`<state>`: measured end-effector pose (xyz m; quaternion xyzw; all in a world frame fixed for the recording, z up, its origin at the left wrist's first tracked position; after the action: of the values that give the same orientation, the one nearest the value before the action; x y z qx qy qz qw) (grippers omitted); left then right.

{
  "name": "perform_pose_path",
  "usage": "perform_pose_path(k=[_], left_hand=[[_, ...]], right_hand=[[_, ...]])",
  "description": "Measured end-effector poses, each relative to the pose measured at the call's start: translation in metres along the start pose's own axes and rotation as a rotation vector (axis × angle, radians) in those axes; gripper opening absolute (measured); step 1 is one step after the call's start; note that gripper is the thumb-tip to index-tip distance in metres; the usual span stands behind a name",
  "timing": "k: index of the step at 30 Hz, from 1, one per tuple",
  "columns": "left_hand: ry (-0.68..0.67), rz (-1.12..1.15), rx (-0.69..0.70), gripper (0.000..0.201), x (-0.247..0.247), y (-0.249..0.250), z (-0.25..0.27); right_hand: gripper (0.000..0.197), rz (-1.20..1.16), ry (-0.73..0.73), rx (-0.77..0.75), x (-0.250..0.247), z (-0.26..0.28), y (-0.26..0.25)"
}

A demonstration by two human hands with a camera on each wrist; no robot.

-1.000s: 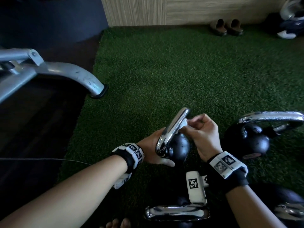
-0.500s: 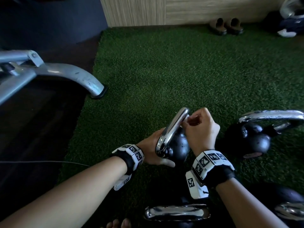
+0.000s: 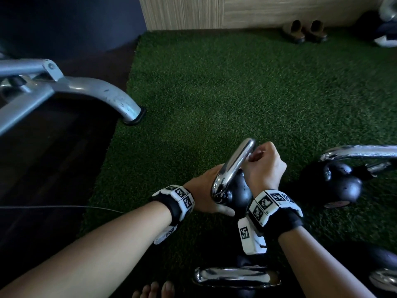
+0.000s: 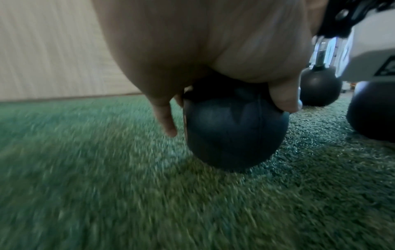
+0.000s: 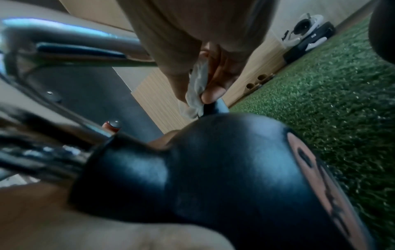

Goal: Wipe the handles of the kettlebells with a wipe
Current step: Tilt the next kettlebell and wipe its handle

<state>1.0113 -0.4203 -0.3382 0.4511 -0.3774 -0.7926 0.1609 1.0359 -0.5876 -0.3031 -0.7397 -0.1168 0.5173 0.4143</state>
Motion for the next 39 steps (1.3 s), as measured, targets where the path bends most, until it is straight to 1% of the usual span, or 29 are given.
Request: perform_pose_path(k=[2, 3, 4, 6, 7, 8, 9, 10, 11, 12, 14, 15, 17, 20, 22, 26, 28, 31, 33, 35, 37, 39], left_hand=[[0.010, -0.026, -0.003, 0.105, -0.003, 0.006, -0.001], [0.003, -0.033, 0.011, 0.106, -0.006, 0.010, 0.001], [-0.012, -0.037, 0.035, 0.109, -0.008, 0.013, 0.003], [-0.078, -0.050, 0.067, 0.117, -0.010, 0.012, 0.007], [-0.098, -0.043, 0.095, 0.123, -0.012, 0.011, 0.011], [-0.088, -0.046, 0.115, 0.132, -0.016, 0.011, 0.016], [-0.044, -0.061, 0.114, 0.138, -0.023, 0.012, 0.022], [0.025, -0.088, 0.122, 0.138, -0.031, 0.016, 0.030], [0.101, -0.116, 0.154, 0.134, -0.038, 0.021, 0.038], [0.169, -0.143, 0.208, 0.127, -0.042, 0.031, 0.046], [0.268, -0.202, 0.304, 0.108, -0.046, 0.051, 0.057], [0.293, -0.225, 0.333, 0.098, -0.046, 0.059, 0.058], [0.308, -0.240, 0.354, 0.086, -0.046, 0.068, 0.059], [0.296, -0.284, 0.357, 0.083, -0.048, 0.070, 0.057], [0.254, -0.326, 0.357, 0.085, -0.053, 0.069, 0.054], [0.141, -0.483, 0.336, 0.092, -0.076, 0.062, 0.043], [0.099, -0.566, 0.293, 0.093, -0.091, 0.059, 0.035], [0.081, -0.662, 0.277, 0.096, -0.106, 0.056, 0.025], [0.092, -0.643, 0.258, 0.096, -0.106, 0.053, 0.025], [0.113, -0.584, 0.219, 0.090, -0.103, 0.053, 0.027], [0.144, -0.533, 0.186, 0.083, -0.099, 0.058, 0.032], [0.150, -0.544, 0.121, 0.082, -0.095, 0.066, 0.037]], right_hand=[[0.020, 0.021, -0.023, 0.012, 0.001, 0.001, 0.000], [0.021, 0.035, -0.062, 0.021, 0.002, -0.001, 0.001], [0.025, 0.057, -0.132, 0.032, 0.004, -0.004, 0.003], [0.032, 0.083, -0.334, 0.090, 0.008, -0.010, 0.014], [0.033, 0.068, -0.397, 0.113, 0.006, -0.013, 0.020], [0.030, 0.054, -0.391, 0.110, -0.001, -0.018, 0.024], [0.026, 0.055, -0.330, 0.073, -0.012, -0.024, 0.023], [0.021, 0.066, -0.260, 0.005, -0.025, -0.030, 0.019], [0.016, 0.066, -0.214, -0.058, -0.034, -0.034, 0.012], [0.016, 0.065, -0.203, -0.117, -0.040, -0.037, 0.003], [0.024, 0.058, -0.265, -0.219, -0.037, -0.041, -0.013], [0.028, 0.061, -0.316, -0.269, -0.031, -0.041, -0.020], [0.031, 0.121, -0.390, -0.408, -0.024, -0.034, -0.034], [0.036, 0.184, -0.341, -0.578, -0.030, -0.023, -0.046], [0.035, 0.196, -0.333, -0.621, -0.038, -0.020, -0.046], [0.027, 0.280, -0.342, -0.600, -0.052, -0.020, -0.039], [0.033, 0.328, -0.348, -0.555, -0.054, -0.020, -0.032], [0.040, 0.348, -0.350, -0.499, -0.052, -0.011, -0.026], [0.039, 0.331, -0.355, -0.470, -0.053, -0.004, -0.023], [0.038, 0.323, -0.355, -0.454, -0.056, -0.001, -0.022], [0.037, 0.335, -0.387, -0.452, -0.061, 0.003, -0.023], [0.033, 0.358, -0.421, -0.442, -0.070, 0.007, -0.025]])
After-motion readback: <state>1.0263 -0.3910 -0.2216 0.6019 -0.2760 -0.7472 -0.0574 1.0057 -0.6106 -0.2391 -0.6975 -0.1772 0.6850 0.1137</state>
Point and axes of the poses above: each hand's wrist, its own z-axis away from the middle knuckle, its own x-axis out of the palm, y = z × x, the point moved 7 cm from there along -z, towards the middle knuckle, and after that the axes turned 14 degrees about z, right-handed, at the moved point
